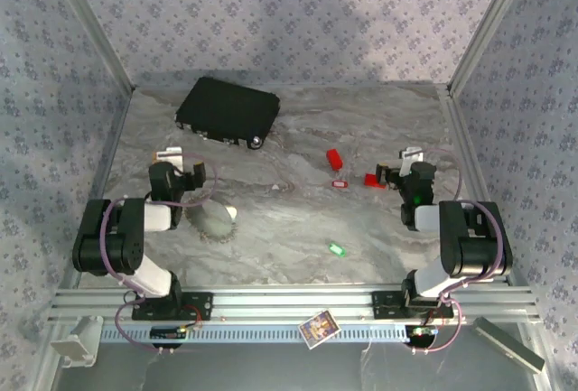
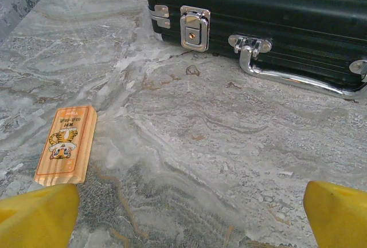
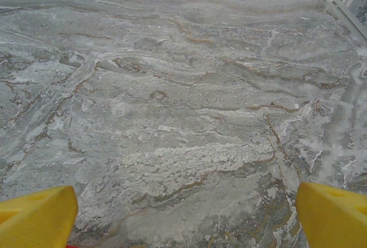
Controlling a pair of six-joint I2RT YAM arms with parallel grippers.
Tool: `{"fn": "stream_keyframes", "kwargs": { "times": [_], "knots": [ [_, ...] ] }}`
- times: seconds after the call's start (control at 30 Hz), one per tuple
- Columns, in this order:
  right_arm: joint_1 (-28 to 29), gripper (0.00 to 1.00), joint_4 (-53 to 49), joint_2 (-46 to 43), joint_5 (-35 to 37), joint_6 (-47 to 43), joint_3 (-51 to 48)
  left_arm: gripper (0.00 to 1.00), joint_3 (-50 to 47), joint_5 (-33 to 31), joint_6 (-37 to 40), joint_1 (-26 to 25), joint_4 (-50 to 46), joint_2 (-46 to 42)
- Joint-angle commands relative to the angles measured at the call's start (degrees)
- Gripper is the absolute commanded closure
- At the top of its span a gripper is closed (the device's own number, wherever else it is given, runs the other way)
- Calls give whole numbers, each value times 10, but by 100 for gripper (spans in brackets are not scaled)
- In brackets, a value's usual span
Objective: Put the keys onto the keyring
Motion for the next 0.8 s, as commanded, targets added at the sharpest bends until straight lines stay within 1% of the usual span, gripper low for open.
{"fn": "stream_keyframes", "kwargs": {
  "times": [0.0,0.77],
  "knots": [
    [1,1,0,4,5,5,11,0,10,9,-6,5,3,-5],
    [-1,1,1,4,1,7,10,0,10,9,-7,6,3,-5]
  ]
}}
